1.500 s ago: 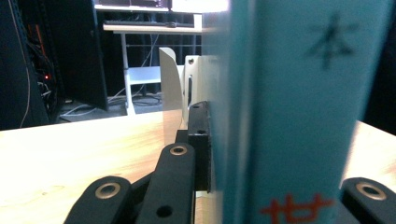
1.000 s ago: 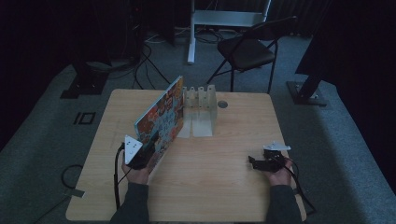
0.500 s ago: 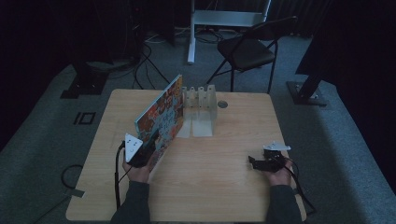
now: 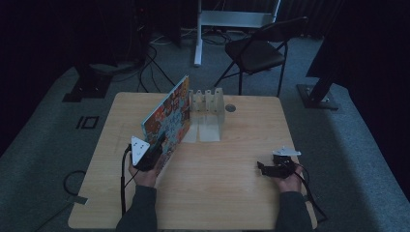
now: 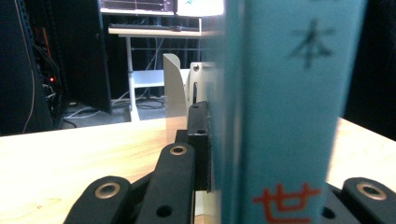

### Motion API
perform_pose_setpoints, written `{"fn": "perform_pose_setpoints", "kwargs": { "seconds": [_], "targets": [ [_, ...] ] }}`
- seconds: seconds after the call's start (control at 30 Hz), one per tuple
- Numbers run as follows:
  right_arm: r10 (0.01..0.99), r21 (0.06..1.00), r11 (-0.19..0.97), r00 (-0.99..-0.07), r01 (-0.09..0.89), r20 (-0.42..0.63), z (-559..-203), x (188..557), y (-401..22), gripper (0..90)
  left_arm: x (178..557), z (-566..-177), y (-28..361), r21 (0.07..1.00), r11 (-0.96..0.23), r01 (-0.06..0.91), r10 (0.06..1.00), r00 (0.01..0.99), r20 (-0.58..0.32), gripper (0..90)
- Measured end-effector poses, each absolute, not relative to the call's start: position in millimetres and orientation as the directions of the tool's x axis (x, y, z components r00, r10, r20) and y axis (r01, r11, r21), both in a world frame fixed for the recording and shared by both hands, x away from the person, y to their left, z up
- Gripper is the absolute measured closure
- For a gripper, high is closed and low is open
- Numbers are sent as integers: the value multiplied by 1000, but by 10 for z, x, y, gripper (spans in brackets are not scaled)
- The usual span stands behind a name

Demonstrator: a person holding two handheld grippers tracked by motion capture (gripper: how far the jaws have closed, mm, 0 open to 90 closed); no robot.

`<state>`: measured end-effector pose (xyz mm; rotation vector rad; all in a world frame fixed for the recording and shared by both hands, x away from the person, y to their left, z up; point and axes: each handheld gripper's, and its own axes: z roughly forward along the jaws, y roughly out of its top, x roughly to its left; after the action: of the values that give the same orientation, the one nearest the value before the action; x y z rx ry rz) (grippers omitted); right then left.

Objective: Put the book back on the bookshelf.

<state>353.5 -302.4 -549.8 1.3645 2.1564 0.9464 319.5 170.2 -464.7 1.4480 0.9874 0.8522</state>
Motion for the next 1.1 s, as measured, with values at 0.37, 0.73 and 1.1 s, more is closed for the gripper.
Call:
{"fn": "perform_pose_setpoints", "kwargs": {
  "seconds": [0.37,0.73,1.1],
  "targets": [
    [902,731,287,-432,618,11,-5498,3534,-3024,173,3244,-4640,1669,994,-22,106,925,379,-20,809],
    [902,732,287,-432,618,11,-5498,3535,-3025,173,3289,-4650,1677,994,-12,104,931,365,-27,809],
    [902,732,285,-432,619,14,-5498,3535,-3026,173,3332,-4635,1652,994,-21,104,931,364,-18,809]
  ]
}}
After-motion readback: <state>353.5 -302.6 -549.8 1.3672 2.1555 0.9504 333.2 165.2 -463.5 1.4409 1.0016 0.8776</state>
